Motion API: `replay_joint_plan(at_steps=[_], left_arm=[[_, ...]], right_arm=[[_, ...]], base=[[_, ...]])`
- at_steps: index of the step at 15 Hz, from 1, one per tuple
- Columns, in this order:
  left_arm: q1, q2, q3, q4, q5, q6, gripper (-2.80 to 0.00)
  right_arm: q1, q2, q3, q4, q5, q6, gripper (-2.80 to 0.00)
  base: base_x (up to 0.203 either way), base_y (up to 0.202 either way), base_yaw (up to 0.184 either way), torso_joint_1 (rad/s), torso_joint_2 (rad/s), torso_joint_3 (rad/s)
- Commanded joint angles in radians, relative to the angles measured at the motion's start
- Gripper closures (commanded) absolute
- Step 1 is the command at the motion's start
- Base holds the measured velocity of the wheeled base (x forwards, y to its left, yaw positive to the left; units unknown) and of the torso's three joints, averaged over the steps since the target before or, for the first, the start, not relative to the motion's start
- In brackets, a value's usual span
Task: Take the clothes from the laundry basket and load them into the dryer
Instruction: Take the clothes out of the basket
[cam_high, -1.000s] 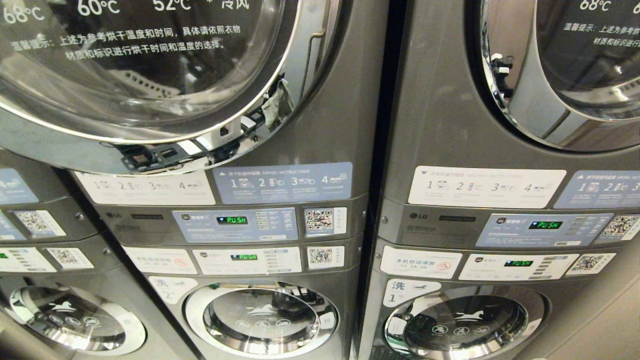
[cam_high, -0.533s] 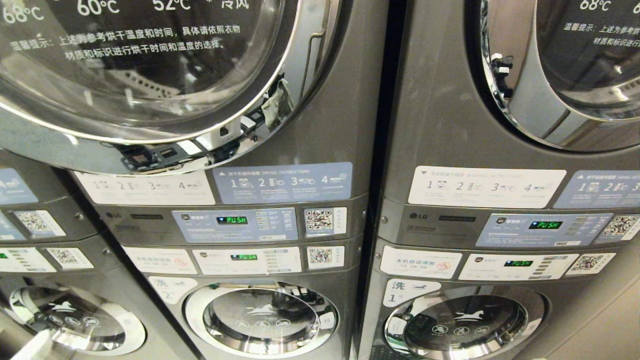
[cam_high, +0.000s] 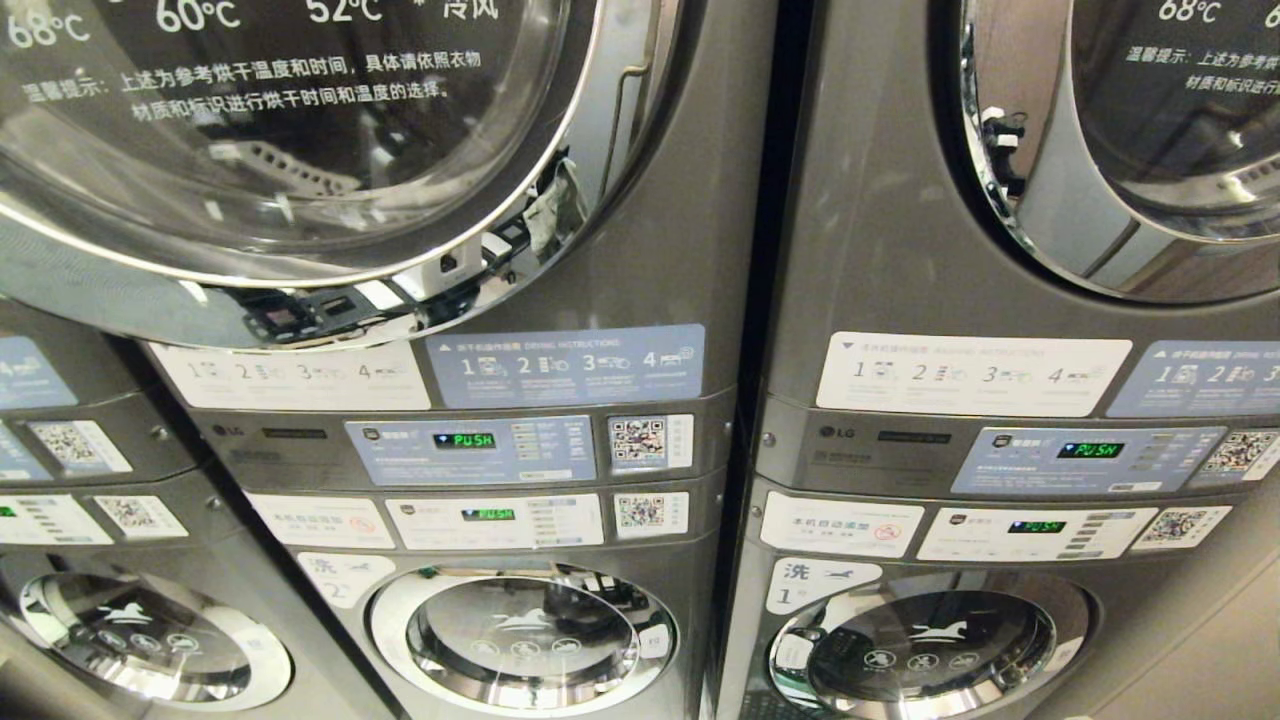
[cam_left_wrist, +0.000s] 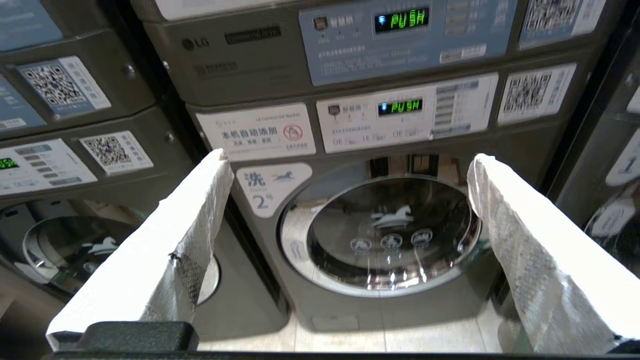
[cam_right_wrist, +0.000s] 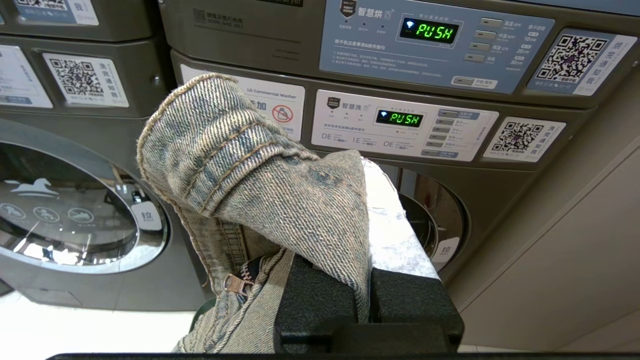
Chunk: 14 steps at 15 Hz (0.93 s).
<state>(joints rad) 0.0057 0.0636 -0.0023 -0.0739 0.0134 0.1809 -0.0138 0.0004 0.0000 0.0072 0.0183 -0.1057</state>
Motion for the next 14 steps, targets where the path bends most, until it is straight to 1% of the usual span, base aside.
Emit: replay_joint_plan(at_steps=[1, 5, 7, 8, 9, 14], left_arm=[[0.005, -0.064, 0.002, 0.0, 0.0, -0.014, -2.8], [0.005, -0.062, 0.002, 0.003, 0.001, -0.093, -2.8], [0.005, -0.062, 0.002, 0.012, 0.0, -0.115, -2.8], [0.005, -0.062, 0.002, 0.026, -0.001, -0.135, 0.0], [0.005, -0.062, 0.002, 0.038, -0.003, -0.15, 0.0], [0.005, -0.062, 0.002, 0.048, -0.003, -0.146, 0.0]], right_arm=[[0.0, 0.001, 0.0, -0.001, 0.0, -0.002, 0.0], [0.0, 0.001, 0.0, 0.0, 0.0, -0.001, 0.0], [0.0, 0.001, 0.0, 0.0, 0.0, 0.0, 0.0], [0.0, 0.001, 0.0, -0.001, 0.0, -0.002, 0.0], [0.0, 0.001, 0.0, -0.001, 0.0, 0.0, 0.0], [0.0, 0.001, 0.0, 0.0, 0.0, 0.0, 0.0]], base=[[0.0, 0.0, 0.0, 0.0, 0.0, 0.0], [0.0, 0.0, 0.0, 0.0, 0.0, 0.0], [0.0, 0.0, 0.0, 0.0, 0.0, 0.0], [0.0, 0.0, 0.0, 0.0, 0.0, 0.0], [0.0, 0.0, 0.0, 0.0, 0.0, 0.0], [0.0, 0.0, 0.0, 0.0, 0.0, 0.0]])
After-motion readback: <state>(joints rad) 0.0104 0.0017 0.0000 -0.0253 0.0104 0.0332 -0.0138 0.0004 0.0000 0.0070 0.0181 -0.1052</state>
